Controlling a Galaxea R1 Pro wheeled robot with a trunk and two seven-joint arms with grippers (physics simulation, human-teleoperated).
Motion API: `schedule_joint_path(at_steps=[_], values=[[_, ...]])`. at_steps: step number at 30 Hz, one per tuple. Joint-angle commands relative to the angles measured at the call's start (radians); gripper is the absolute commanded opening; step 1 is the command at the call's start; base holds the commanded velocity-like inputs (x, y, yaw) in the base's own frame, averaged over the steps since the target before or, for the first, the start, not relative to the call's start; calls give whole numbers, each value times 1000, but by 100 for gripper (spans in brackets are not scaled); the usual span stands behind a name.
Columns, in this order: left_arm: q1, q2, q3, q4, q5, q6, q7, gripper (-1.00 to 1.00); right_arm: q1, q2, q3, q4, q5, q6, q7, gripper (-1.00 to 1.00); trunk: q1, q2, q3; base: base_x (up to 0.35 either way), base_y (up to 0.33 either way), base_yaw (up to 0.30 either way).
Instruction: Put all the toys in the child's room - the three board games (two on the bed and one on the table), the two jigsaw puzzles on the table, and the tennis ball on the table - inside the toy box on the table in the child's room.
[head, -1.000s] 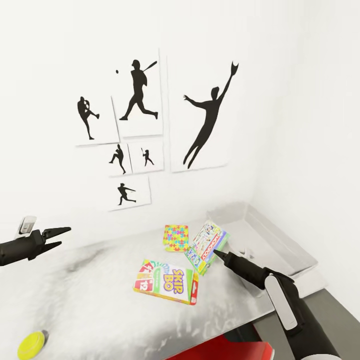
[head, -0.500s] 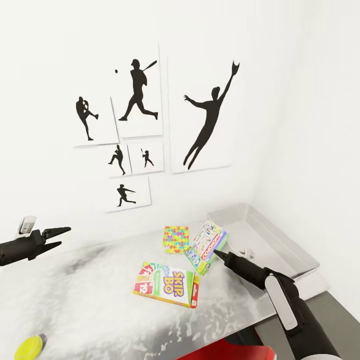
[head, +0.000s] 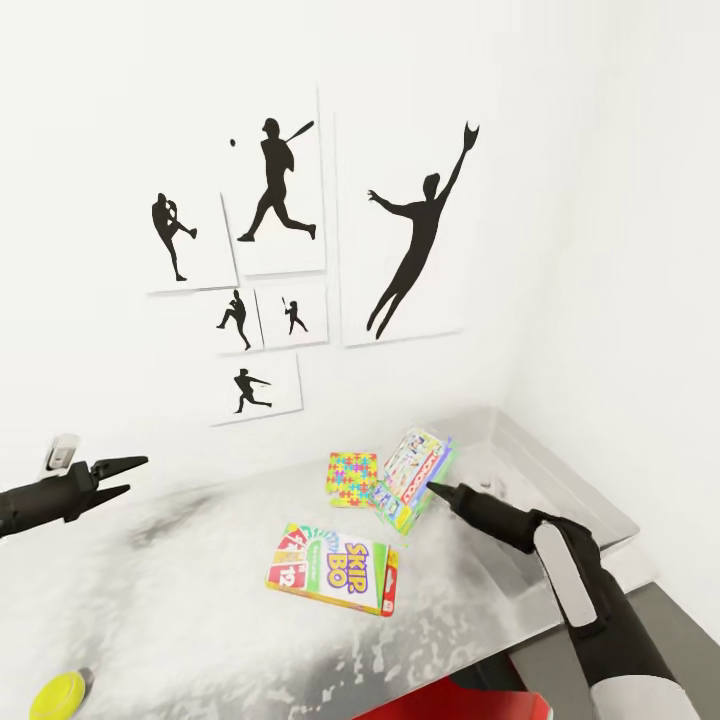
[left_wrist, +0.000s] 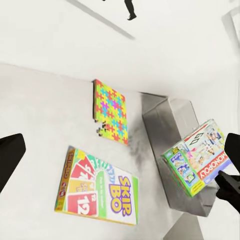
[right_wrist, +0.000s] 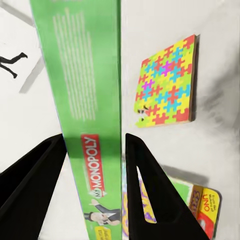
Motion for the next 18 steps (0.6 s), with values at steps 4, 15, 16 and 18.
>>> schedule_joint_path(at_steps=[4, 15, 16, 18], values=[[-1, -9, -2, 0, -11, 3, -9, 100, -158, 0, -44, 46, 3, 106, -27, -100, 0, -2, -2, 0, 0, 0], [-1, -21, -15, 0, -25, 3, -9, 100, -561, -53, -84, 467, 4, 178, -290, -100, 0, -2, -2, 0, 0, 0], [-1, -22, -17, 0, -24, 3, -9, 100, -584, -69, -85, 512, 3, 175, -304, -100, 0, -2, -2, 0, 0, 0], [-1, -24, -20, 0, -22, 4, -10, 100, -625, -98, -85, 590, 2, 171, -322, -100, 0, -2, -2, 0, 0, 0]])
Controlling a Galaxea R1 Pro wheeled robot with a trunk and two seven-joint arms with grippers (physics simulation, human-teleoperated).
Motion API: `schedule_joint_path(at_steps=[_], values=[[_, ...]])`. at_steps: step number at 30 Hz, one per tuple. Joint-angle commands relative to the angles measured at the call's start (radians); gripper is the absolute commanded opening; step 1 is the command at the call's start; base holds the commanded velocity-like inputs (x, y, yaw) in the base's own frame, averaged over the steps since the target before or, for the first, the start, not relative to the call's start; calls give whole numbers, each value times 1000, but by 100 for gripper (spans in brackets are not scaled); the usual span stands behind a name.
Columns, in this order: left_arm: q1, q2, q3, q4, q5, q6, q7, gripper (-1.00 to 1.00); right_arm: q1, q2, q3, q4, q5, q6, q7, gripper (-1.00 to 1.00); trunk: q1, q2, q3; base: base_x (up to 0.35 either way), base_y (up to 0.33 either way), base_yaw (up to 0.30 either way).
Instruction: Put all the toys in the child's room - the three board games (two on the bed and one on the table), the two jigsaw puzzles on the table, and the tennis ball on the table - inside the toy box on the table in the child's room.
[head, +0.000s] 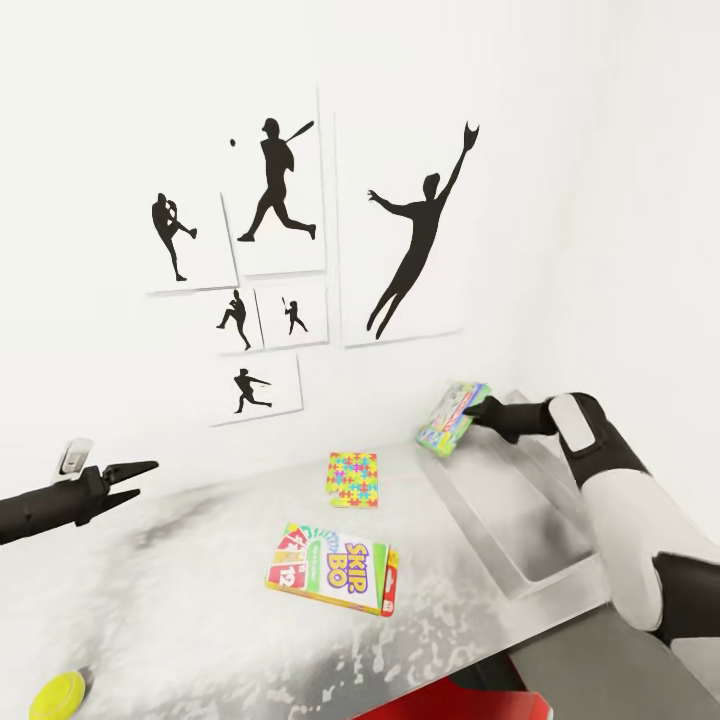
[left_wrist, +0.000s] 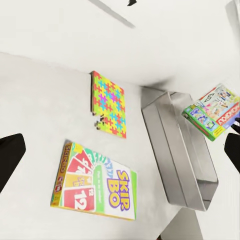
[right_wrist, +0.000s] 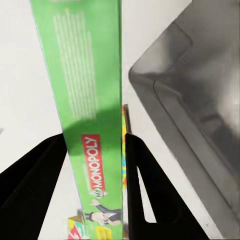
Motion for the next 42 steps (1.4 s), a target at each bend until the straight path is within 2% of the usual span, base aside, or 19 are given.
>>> schedule_joint_path(at_steps=[1, 3, 4, 8, 13, 22, 33, 42], values=[[-1, -2, -1, 0, -9, 4, -11, 100, -16, -14, -4, 29, -7, 4, 0, -100, 1, -2, -2, 0, 0, 0], [-2, -12, -14, -2, -8, 5, -13, 100, -32, -40, -4, 59, -11, 7, -2, -100, 1, -2, -2, 0, 0, 0], [-2, -16, -19, -2, -8, 5, -12, 100, -34, -45, -4, 63, -11, 8, -3, -100, 1, -2, -2, 0, 0, 0], [-40, -72, -66, -24, -4, 9, -10, 100, -41, -63, -3, 74, -12, 7, -3, -100, 1, -2, -2, 0, 0, 0], [-68, -99, -55, -46, 6, 5, -11, 100, -48, -63, -11, 46, -1, -21, -2, -100, 1, -2, -2, 0, 0, 0], [-88, -102, -58, -41, 5, 6, -8, 100, -41, -73, -3, -4, -6, -72, -12, -100, 1, -2, -2, 0, 0, 0], [-89, -102, -58, -41, 2, 6, -8, 100, -39, -72, -1, 5, -6, -131, -16, -100, 1, -2, -2, 0, 0, 0], [-89, -102, -59, -41, 2, 6, -8, 100, -40, -72, -1, 6, -4, -103, -19, -100, 1, -2, -2, 0, 0, 0]])
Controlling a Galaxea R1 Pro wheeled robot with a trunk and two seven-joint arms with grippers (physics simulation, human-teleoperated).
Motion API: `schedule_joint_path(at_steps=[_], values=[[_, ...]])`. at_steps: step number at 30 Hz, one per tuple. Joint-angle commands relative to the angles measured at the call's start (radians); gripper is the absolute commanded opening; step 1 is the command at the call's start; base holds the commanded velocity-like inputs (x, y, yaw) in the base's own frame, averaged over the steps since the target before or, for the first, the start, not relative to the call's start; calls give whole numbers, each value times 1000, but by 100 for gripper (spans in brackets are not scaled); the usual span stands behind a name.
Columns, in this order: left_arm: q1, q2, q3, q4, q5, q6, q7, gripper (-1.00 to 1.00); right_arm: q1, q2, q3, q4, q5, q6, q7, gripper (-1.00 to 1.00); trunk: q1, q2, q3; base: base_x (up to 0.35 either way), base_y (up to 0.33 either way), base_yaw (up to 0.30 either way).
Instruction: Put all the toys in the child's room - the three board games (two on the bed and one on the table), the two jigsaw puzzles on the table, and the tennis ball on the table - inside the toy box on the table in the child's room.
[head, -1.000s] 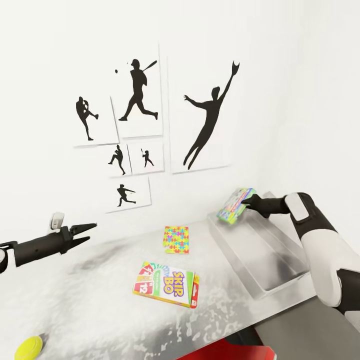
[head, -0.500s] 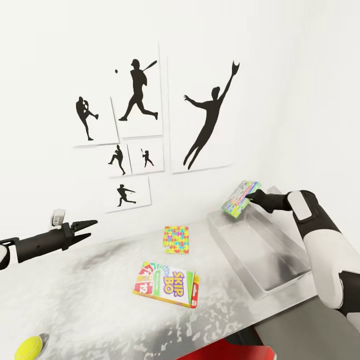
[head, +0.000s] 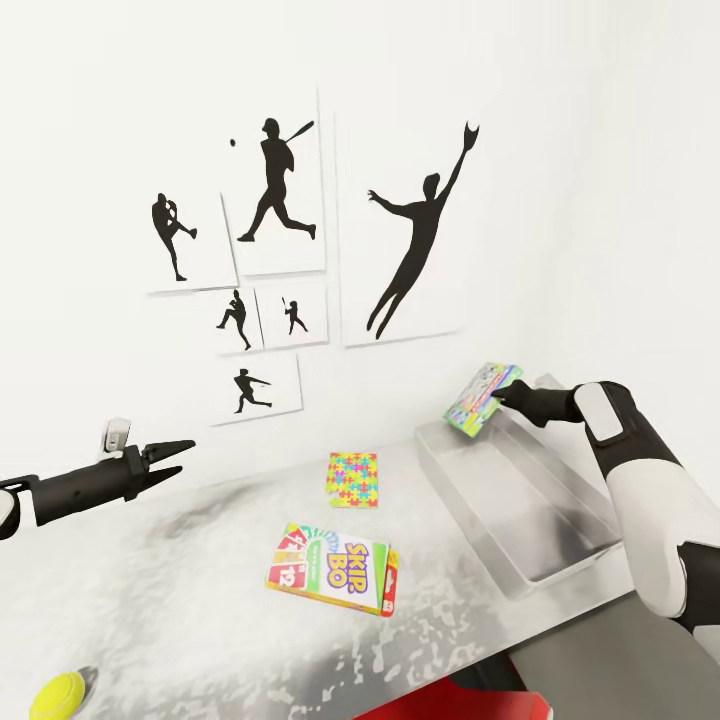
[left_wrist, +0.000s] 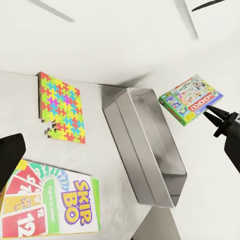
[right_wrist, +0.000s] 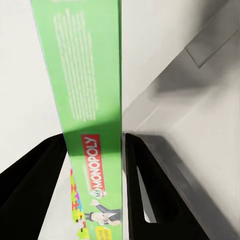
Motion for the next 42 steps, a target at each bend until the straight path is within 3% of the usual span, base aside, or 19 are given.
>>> schedule_joint_path(at_steps=[1, 11, 17, 24, 42], values=[[-1, 0, 1, 0, -9, 4, -10, 100, -1, 0, -3, 0, 2, 9, 2, -100, 1, -2, -2, 0, 0, 0], [-1, 0, 0, 0, -9, 4, -10, 100, -2, 3, -3, -1, 2, 45, -3, -100, 1, -2, -2, 0, 0, 0], [-1, 0, 0, 0, -8, 4, -10, 100, -2, 9, -6, -1, -1, 69, -65, -100, 1, -2, -2, 0, 0, 0], [-1, 1, 0, 0, -7, 4, -10, 100, -3, 11, -6, -1, -3, 76, -88, -100, 1, -2, -3, 0, 0, 0], [-1, 1, 1, 0, -6, 5, -10, 100, -34, 13, -11, 26, -11, 89, -92, -100, 1, -2, -30, 0, 0, 0]])
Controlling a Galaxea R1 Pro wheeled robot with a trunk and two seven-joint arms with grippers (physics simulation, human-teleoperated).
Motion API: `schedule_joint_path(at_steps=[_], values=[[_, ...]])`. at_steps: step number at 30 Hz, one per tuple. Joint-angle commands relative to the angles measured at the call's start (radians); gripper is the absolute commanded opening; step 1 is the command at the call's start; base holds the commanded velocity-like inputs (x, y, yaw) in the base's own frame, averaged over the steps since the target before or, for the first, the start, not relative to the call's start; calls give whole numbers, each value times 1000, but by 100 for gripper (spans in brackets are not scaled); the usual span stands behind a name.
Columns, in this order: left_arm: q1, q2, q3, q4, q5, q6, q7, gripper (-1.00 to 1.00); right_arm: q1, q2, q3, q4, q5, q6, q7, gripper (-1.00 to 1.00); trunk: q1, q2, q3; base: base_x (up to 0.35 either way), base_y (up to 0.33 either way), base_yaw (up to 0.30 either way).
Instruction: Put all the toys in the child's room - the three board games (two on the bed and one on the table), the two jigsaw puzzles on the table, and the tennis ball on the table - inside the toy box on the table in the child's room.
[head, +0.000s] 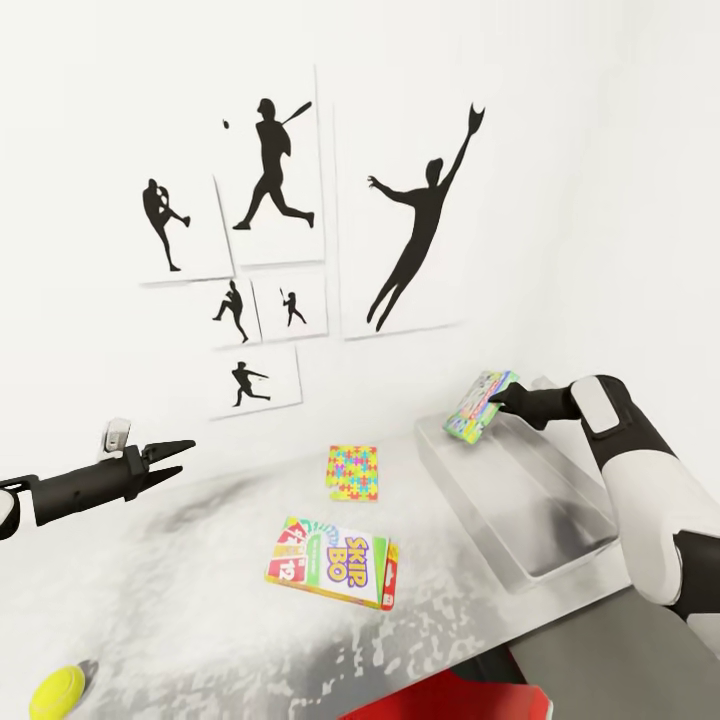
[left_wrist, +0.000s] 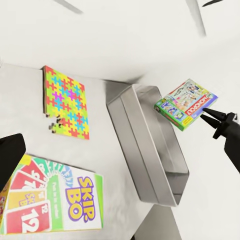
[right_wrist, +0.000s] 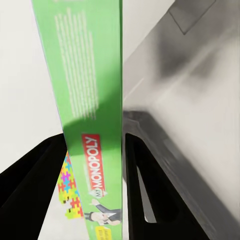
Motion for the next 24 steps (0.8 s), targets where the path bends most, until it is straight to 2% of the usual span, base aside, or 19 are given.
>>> schedule_joint_path(at_steps=[1, 10, 24], values=[[-1, 0, 1, 0, -9, 4, -10, 100, -2, 0, -2, 1, -8, 5, -6, -100, 1, -2, -4, 0, 0, 0], [-1, 0, 1, 0, -9, 2, -11, 100, -13, 1, -4, 4, -9, 52, -6, -100, 1, -2, -19, 0, 0, 0], [-1, 0, 1, 0, -9, 3, -11, 100, -14, 0, -7, 4, -9, 80, -6, -100, 1, -2, -42, 0, 0, 0]])
